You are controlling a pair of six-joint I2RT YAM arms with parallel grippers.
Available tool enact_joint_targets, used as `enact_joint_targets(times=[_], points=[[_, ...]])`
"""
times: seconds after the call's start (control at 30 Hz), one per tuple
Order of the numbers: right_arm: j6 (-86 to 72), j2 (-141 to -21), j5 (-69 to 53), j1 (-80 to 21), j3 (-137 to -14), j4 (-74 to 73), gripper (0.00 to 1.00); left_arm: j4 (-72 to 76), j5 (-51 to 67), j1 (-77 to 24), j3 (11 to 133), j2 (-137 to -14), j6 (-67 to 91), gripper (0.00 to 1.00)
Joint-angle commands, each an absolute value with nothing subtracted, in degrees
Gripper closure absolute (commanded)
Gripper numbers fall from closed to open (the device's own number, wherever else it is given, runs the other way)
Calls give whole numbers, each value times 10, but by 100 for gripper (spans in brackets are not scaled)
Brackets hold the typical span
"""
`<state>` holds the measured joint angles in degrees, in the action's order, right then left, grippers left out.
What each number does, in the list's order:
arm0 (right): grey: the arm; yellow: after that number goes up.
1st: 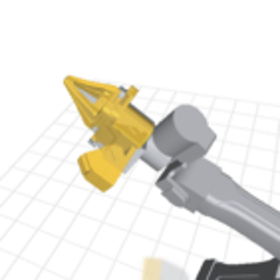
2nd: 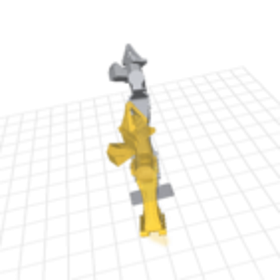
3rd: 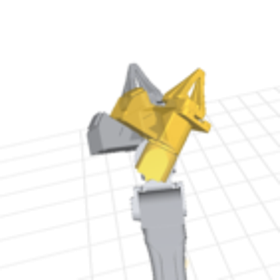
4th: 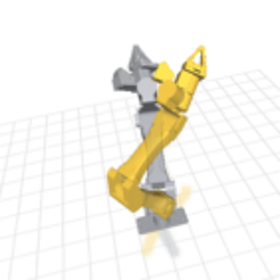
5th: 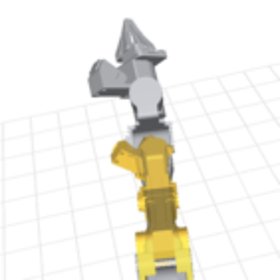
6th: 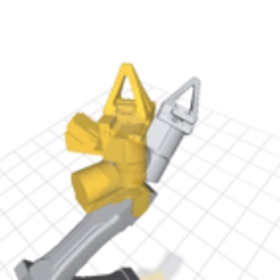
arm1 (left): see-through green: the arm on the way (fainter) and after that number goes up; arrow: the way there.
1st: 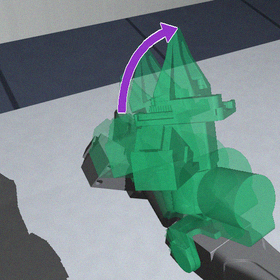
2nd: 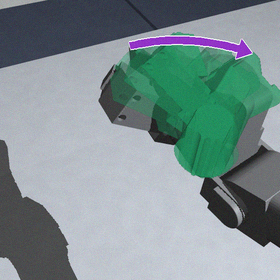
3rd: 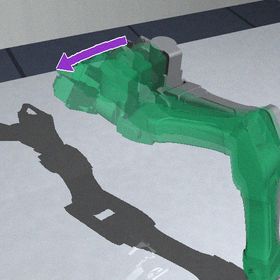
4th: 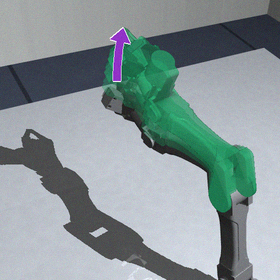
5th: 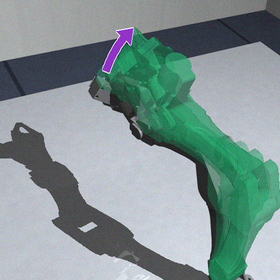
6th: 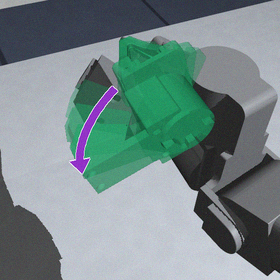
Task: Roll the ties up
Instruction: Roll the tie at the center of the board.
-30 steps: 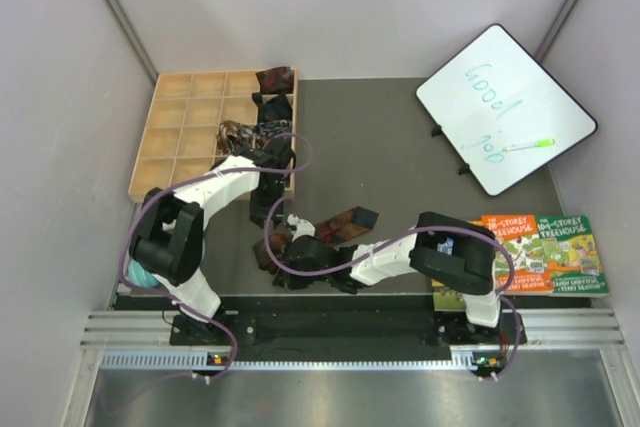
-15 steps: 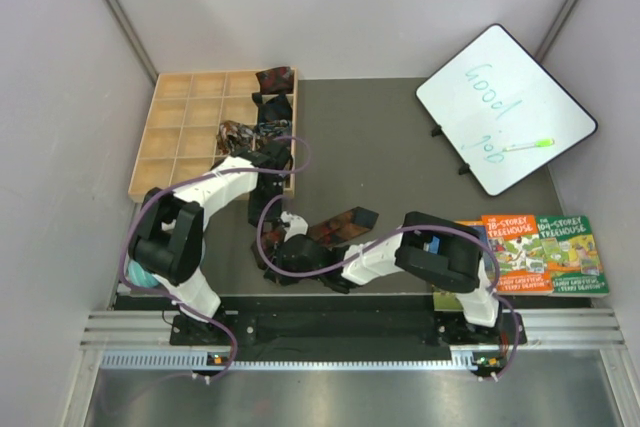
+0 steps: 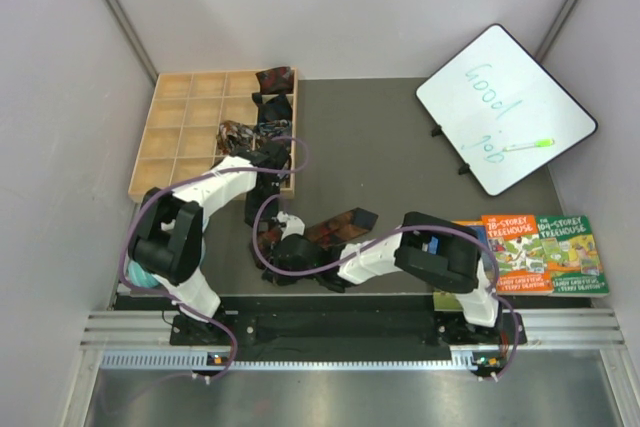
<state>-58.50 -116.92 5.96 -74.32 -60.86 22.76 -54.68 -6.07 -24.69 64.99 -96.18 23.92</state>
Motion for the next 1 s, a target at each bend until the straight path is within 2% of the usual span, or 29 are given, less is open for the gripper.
enact_joint_targets(times=[0.0, 0.3, 0.33, 0.47, 0.6, 0.8, 0.97], points=[[-494, -1110, 47, -762, -646, 178, 100, -571, -36, -275, 670, -982, 255, 62], [-461, -975, 29, -783, -591, 127, 100, -589, -57, -273, 711, -1003, 266, 59], [-458, -960, 37, -784, -585, 117, 100, -591, -58, -273, 725, -1002, 268, 53], [-418, -899, 100, -781, -612, -13, 100, -611, -76, -269, 765, -997, 273, 44], [-397, -861, 122, -760, -634, -60, 100, -636, -98, -260, 806, -985, 280, 34], [-389, -861, 64, -693, -628, -68, 100, -667, -132, -250, 824, -901, 312, 23], [-365, -910, -22, -655, -683, -94, 100, -662, -156, -241, 744, -766, 372, 19]])
